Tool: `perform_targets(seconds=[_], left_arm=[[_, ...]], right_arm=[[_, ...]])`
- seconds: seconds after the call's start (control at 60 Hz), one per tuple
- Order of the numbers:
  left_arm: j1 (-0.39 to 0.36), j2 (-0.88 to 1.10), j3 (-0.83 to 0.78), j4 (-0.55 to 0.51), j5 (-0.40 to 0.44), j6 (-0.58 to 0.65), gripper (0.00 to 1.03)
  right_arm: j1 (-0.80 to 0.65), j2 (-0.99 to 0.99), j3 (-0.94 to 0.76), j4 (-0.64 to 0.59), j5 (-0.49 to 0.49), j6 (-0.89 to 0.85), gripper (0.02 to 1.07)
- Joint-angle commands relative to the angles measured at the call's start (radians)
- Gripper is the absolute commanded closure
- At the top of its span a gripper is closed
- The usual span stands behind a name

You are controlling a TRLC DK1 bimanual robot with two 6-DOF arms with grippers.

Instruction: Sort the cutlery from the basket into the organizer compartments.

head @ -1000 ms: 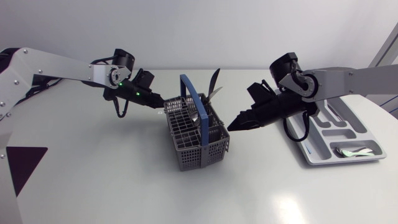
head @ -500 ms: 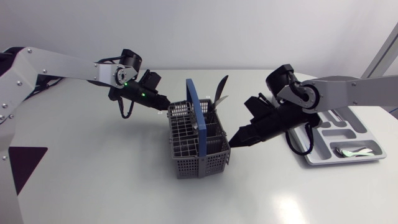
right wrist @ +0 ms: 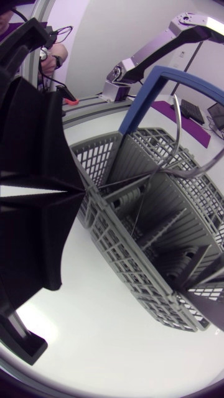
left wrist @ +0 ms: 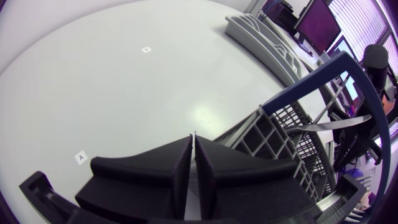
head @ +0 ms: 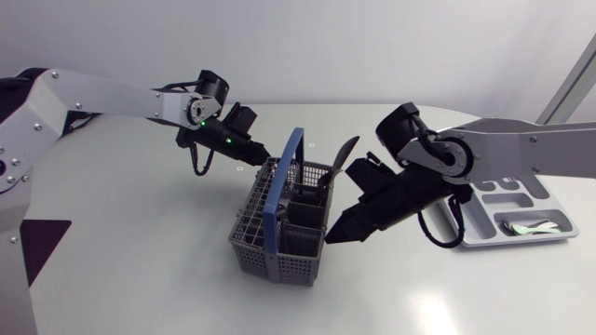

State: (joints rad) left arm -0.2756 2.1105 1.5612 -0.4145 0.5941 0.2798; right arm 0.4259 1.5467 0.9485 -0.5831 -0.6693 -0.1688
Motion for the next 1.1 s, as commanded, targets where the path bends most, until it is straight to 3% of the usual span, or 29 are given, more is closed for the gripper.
perform_targets(seconds=[0.0, 0.25, 0.567, 0.833, 1.083], left_arm=[[0.01, 0.0, 0.036, -0.032, 0.021, -0.021, 0.95], [0.115, -0.23, -0.147, -0.072, 0.023, 0.102, 0.95], [0.145, -0.621, -0.517, -0.081, 0.013, 0.303, 0.95], [0.081, -0.824, -0.725, -0.148, -0.014, 0.45, 0.95], [-0.04, -0.934, -0.856, -0.198, -0.017, 0.504, 0.95]], right_arm=[[-0.045, -0.039, -0.02, 0.003, -0.004, -0.024, 1.02], [-0.228, -0.042, -0.017, 0.028, -0.007, -0.072, 1.02], [-0.302, 0.136, 0.125, 0.129, -0.01, 0.003, 1.02], [-0.283, 0.289, 0.285, 0.154, -0.009, 0.08, 1.01], [-0.28, 0.397, 0.395, 0.16, -0.009, 0.117, 1.01]])
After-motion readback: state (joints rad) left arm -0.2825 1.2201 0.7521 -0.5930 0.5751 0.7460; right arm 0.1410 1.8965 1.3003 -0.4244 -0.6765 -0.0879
